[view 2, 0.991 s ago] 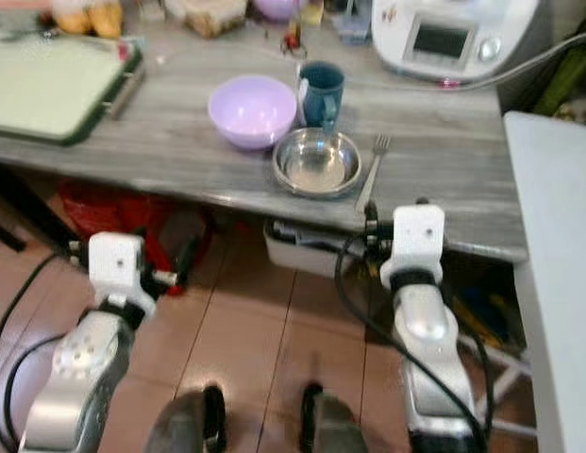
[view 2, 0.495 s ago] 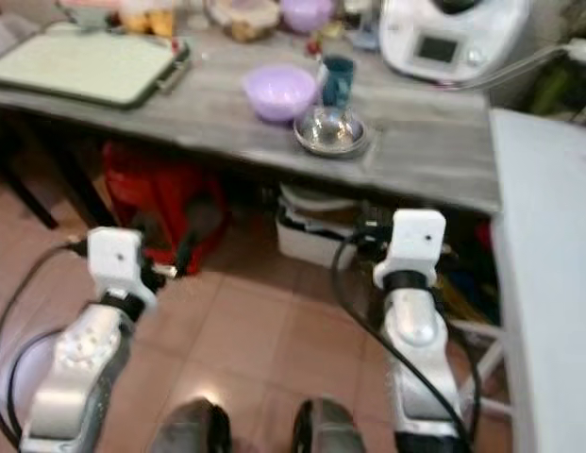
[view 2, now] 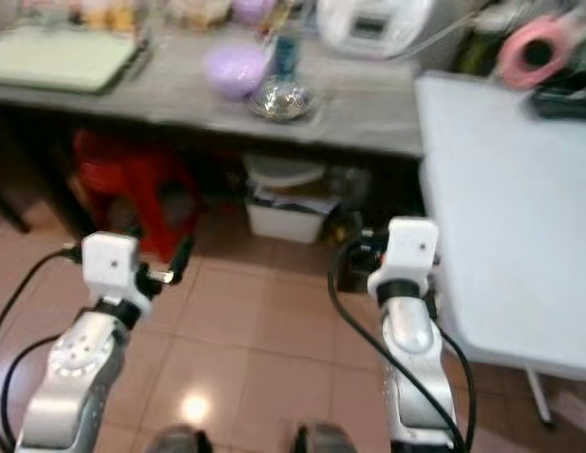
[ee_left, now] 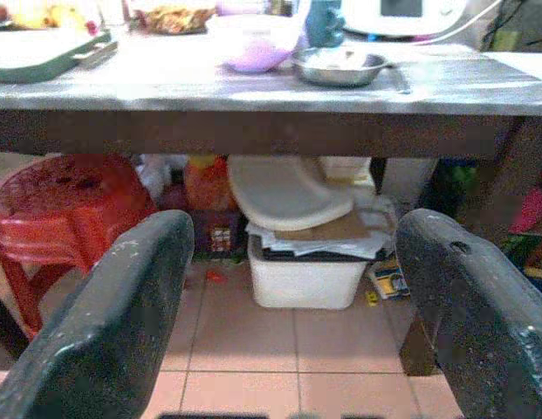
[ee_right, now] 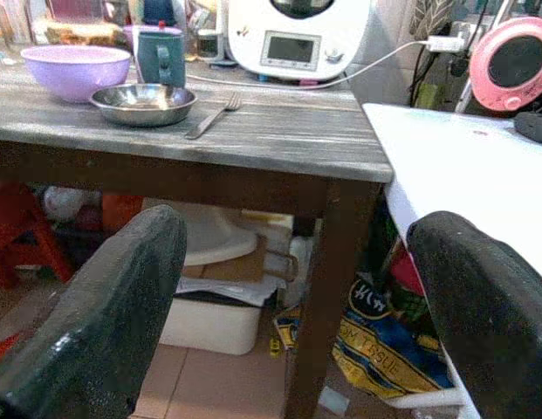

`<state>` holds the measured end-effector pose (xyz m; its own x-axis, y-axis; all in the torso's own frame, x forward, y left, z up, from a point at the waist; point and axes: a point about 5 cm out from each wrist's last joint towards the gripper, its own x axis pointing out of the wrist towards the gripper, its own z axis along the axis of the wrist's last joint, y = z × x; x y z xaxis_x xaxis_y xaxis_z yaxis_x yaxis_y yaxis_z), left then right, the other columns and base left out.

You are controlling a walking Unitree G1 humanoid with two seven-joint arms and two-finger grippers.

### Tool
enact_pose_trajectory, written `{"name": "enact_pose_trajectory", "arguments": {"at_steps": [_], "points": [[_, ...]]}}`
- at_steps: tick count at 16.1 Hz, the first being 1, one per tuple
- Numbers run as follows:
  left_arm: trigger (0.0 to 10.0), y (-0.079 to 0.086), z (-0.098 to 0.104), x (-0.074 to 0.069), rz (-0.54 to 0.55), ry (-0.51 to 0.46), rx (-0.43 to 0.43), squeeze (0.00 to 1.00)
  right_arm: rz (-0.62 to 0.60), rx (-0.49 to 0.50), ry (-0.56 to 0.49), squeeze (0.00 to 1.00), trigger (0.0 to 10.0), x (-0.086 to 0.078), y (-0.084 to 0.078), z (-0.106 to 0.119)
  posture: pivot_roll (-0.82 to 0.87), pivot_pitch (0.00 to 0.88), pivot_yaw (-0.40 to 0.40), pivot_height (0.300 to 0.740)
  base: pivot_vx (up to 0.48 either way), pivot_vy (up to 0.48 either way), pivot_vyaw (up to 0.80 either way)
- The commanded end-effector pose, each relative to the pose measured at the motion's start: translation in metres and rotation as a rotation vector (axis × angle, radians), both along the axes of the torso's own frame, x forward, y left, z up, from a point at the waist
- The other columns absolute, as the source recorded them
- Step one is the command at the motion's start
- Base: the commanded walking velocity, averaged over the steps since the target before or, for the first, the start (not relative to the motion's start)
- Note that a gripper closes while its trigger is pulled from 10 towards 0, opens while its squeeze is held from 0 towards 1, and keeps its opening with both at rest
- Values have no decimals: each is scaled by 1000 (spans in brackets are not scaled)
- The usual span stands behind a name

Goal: Setting the table

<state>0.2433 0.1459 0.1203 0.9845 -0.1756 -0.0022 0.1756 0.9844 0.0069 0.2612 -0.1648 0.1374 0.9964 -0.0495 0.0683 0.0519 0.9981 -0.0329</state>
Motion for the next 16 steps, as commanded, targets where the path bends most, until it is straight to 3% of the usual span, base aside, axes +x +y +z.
{"name": "enact_pose_trajectory", "arguments": {"at_steps": [1,12,16], "points": [[10000,-8,1,-1,-39,-6,-14,0,0,5,-7,0,10000,-1,-3,2,-1,112,-17,740,0,-454,-613],[10000,-10,6,3,-74,-37,-6,0,69,6,6,0,10000,5,3,2,-3,104,-18,740,0,-426,0],[10000,-14,8,5,-96,-44,-3,0,76,7,-4,0,10000,8,5,6,-1,117,-20,740,293,-370,0]]}}
